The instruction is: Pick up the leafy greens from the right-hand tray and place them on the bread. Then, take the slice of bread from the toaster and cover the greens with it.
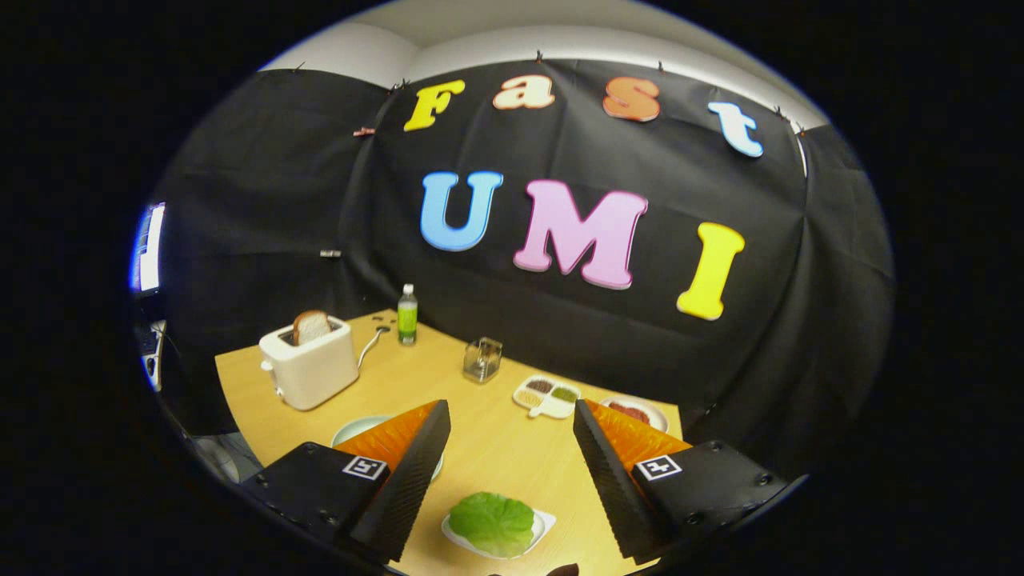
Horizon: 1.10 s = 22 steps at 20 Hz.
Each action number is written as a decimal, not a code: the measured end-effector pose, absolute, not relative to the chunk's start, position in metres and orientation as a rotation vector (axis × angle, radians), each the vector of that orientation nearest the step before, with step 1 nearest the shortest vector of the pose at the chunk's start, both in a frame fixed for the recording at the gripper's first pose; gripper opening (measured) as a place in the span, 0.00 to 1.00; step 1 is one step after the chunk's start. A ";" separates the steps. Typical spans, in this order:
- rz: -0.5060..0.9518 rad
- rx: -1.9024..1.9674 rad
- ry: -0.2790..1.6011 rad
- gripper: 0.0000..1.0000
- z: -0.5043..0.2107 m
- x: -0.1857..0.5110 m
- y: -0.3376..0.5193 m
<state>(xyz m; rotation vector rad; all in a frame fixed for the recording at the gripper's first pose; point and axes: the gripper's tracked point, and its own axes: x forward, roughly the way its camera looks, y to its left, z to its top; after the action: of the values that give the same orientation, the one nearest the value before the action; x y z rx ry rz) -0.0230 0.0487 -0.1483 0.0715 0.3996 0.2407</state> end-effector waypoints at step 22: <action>0.415 0.088 1.074 0.59 -0.422 -0.087 0.084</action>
<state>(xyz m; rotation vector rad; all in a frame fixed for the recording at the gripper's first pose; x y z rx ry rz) -0.0866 0.0842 -0.4219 0.0882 1.0740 0.4149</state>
